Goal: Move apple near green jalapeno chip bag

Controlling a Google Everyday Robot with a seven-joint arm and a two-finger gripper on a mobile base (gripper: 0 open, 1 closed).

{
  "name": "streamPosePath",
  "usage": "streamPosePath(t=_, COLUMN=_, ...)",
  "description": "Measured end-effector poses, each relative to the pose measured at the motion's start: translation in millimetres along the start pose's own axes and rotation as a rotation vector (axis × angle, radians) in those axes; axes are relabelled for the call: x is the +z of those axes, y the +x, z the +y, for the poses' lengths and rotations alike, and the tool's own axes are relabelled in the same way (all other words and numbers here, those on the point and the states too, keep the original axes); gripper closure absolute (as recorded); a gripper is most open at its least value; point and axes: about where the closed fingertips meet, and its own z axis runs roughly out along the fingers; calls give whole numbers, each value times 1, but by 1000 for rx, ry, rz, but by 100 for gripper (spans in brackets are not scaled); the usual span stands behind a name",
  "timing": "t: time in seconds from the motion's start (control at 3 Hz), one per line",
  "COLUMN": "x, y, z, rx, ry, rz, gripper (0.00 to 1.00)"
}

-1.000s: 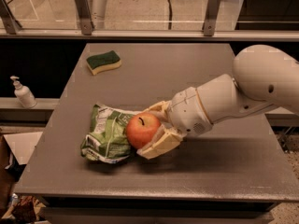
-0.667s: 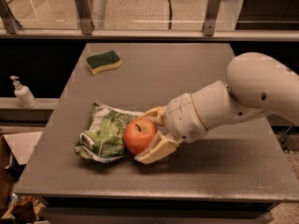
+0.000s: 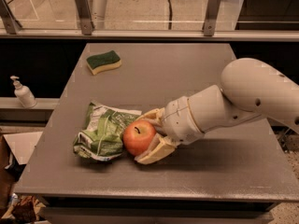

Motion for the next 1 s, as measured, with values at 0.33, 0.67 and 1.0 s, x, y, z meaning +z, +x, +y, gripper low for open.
streamPosePath(t=0.33, x=-2, y=-2, z=-1, rx=-1, ry=1, rz=1, gripper=83)
streamPosePath(t=0.67, x=-2, y=-2, z=-1, rx=-1, ry=1, rz=1, gripper=59)
streamPosePath(t=1.0, x=-2, y=-1, z=-2, rx=-4, ry=0, rz=13, gripper=12)
